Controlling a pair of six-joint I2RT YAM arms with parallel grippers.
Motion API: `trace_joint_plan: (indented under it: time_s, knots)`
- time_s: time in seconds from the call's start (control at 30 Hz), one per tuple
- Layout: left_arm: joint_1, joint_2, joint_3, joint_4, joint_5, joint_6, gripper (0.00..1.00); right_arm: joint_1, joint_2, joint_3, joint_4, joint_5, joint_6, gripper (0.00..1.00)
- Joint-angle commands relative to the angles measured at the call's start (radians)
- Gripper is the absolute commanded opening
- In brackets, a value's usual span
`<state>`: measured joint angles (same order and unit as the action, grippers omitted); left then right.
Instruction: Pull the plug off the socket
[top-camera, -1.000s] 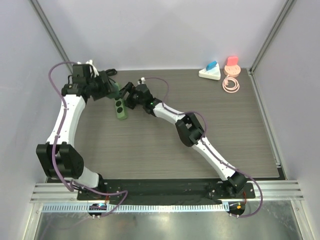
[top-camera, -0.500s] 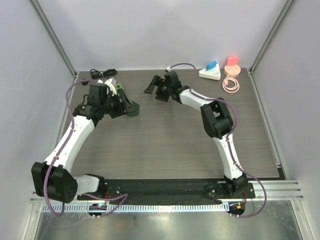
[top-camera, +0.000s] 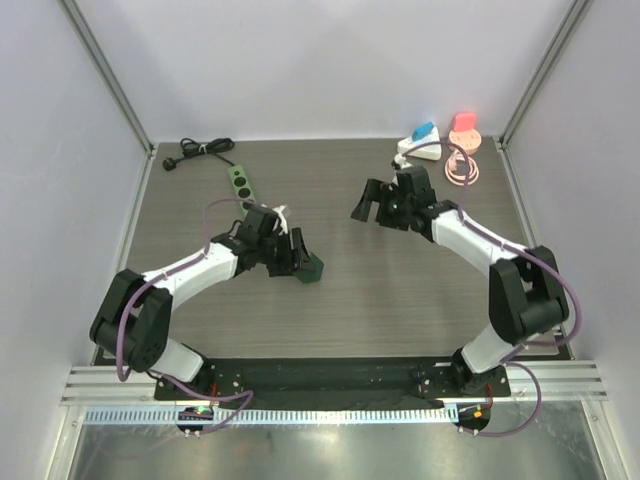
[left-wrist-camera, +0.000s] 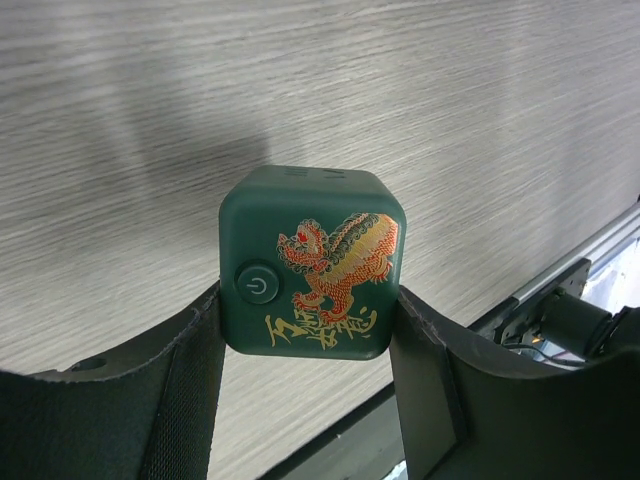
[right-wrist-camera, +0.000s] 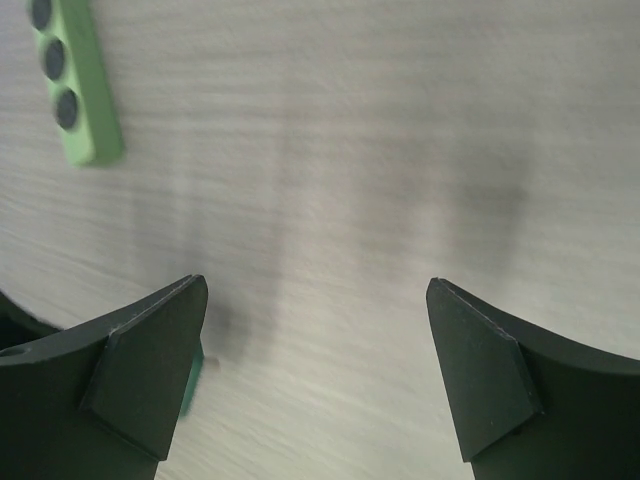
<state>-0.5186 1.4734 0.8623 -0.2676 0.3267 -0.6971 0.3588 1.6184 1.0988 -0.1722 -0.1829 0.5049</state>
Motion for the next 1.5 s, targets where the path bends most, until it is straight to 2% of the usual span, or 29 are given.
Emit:
trace_joint_plan:
  time_s: [0.0,0.1,0.23,0.3,0.33,0.4,0.43,0.47,0.53,0.83,1.0,1.03,1.2,1.37,1.47]
  knots:
    - [0.0,0.014,-0.057,0.211,0.058,-0.051,0.0,-0.024,-0.087,-0.094,-0.026,0.014,-0.062,0.97]
    - [0.0,0.044,-0.091,0.263,0.066,-0.084,0.03,-0.029,-0.149,-0.164,-0.03,0.02,-0.06,0.97]
    - [0.0,0.087,-0.085,0.295,0.094,-0.096,0.32,-0.032,-0.187,-0.201,-0.03,0.057,-0.025,0.98]
    - [0.0,0.067,-0.094,0.294,0.092,-0.093,0.4,-0.034,-0.207,-0.209,-0.032,0.083,-0.008,0.98]
    - [0.0,0.051,-0.098,0.289,0.083,-0.091,0.48,-0.032,-0.216,-0.211,-0.035,0.112,-0.003,0.98]
    - [0.0,0.001,-0.105,0.271,0.075,-0.081,0.55,-0.034,-0.244,-0.217,-0.046,0.152,0.007,1.0]
    - [0.0,-0.011,-0.103,0.242,0.068,-0.076,0.79,-0.035,-0.253,-0.221,-0.05,0.178,0.012,1.0]
    - [0.0,-0.024,-0.098,0.223,0.064,-0.07,0.86,-0.041,-0.259,-0.223,-0.052,0.215,0.012,1.0]
    - [0.0,-0.063,-0.075,0.144,0.052,-0.047,0.92,-0.052,-0.276,-0.226,-0.055,0.23,0.024,1.0]
    - [0.0,-0.3,0.017,-0.156,-0.044,0.054,0.93,-0.196,-0.318,-0.218,-0.072,0.123,0.138,1.0]
    - [0.0,-0.404,-0.014,-0.13,-0.016,0.035,0.91,-0.336,-0.258,-0.179,-0.04,0.068,0.216,0.99]
    - [0.0,-0.407,-0.019,-0.118,-0.006,0.027,0.9,-0.395,-0.24,-0.171,0.017,0.034,0.23,0.98]
    - [0.0,-0.377,-0.022,-0.032,0.058,-0.028,0.88,-0.515,-0.103,-0.131,0.232,-0.026,0.351,0.94]
    - [0.0,-0.322,0.012,-0.027,0.014,0.004,0.86,-0.523,0.116,-0.034,0.46,0.005,0.443,0.91]
    - [0.0,-0.268,0.076,-0.094,0.003,0.057,0.86,-0.497,0.239,0.018,0.582,0.051,0.51,0.91]
